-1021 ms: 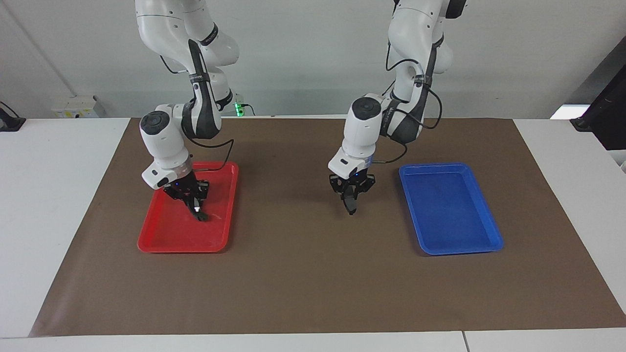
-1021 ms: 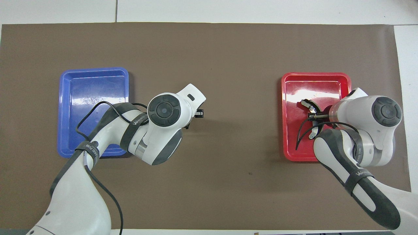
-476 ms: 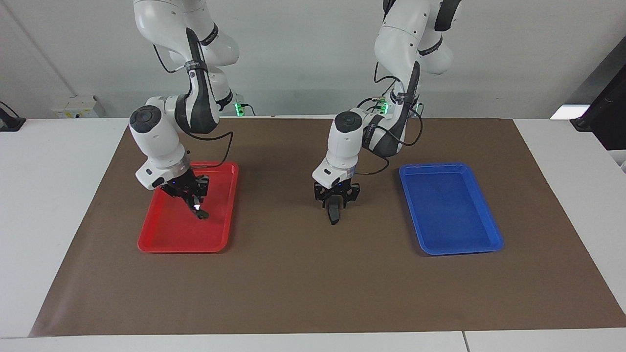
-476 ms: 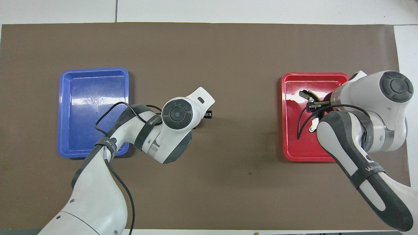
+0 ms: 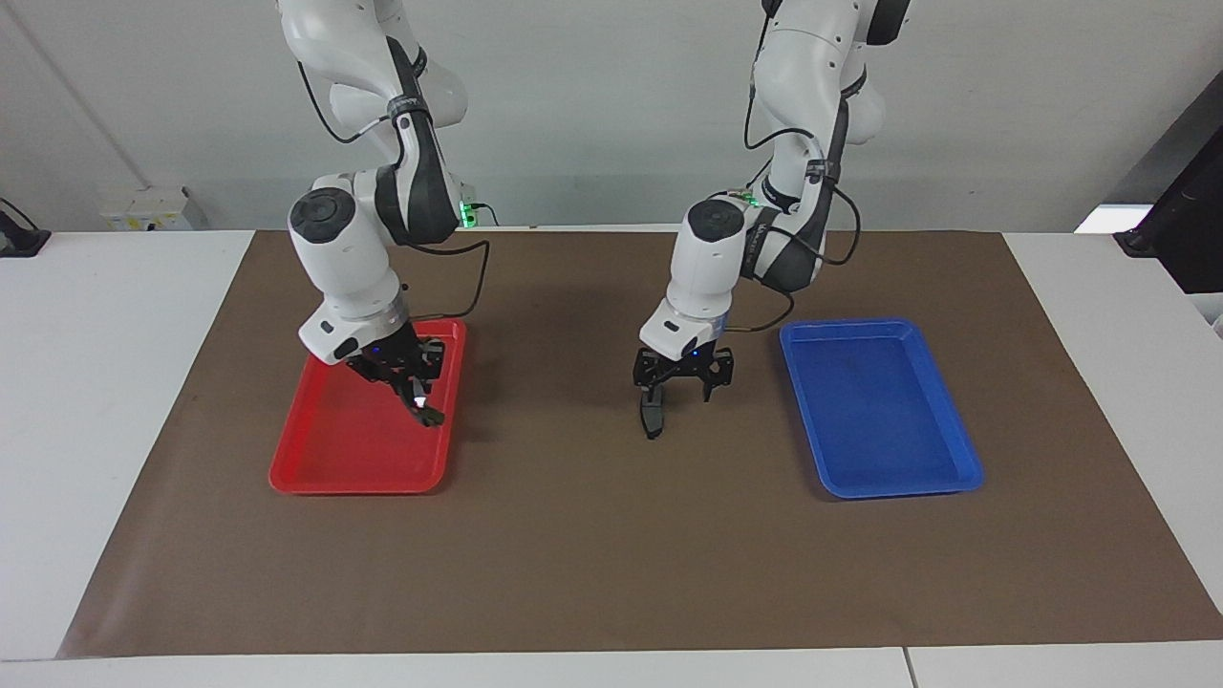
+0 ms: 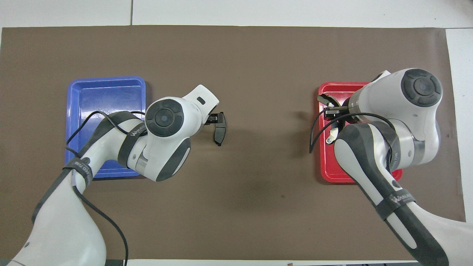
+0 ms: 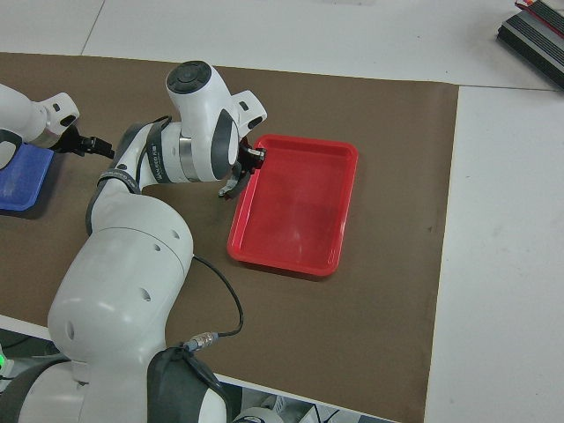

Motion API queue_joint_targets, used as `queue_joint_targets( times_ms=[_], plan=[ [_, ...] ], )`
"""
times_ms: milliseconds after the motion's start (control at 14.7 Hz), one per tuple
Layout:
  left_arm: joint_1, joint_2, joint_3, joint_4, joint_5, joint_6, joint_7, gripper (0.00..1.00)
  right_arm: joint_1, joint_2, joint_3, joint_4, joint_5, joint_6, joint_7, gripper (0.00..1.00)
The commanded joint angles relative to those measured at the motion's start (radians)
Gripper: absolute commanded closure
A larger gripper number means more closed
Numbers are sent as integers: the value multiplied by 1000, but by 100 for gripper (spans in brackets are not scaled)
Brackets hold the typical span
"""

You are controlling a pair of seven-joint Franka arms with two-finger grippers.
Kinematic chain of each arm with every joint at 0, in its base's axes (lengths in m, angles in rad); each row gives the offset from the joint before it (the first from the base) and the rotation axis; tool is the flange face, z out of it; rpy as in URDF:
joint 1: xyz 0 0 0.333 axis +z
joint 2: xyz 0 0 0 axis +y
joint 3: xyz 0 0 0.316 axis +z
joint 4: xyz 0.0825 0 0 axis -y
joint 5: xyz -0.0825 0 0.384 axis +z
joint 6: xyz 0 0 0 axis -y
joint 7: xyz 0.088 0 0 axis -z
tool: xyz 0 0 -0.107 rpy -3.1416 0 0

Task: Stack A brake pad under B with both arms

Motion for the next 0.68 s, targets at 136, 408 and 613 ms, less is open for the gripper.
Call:
queue_joint_targets(
  times_ms=[136, 408, 613],
  plan=[
    [166, -155, -5, -54, -2, -160, 219, 1, 141, 64, 7, 115, 15, -28, 262, 100],
    [317, -214, -5, -49, -2, -245, 438, 1, 297, 251, 7, 336, 17, -63, 464, 100],
    [420, -254, 0, -45, -2, -282, 585, 1, 379, 323, 6, 391, 9, -48, 500, 100]
  ],
)
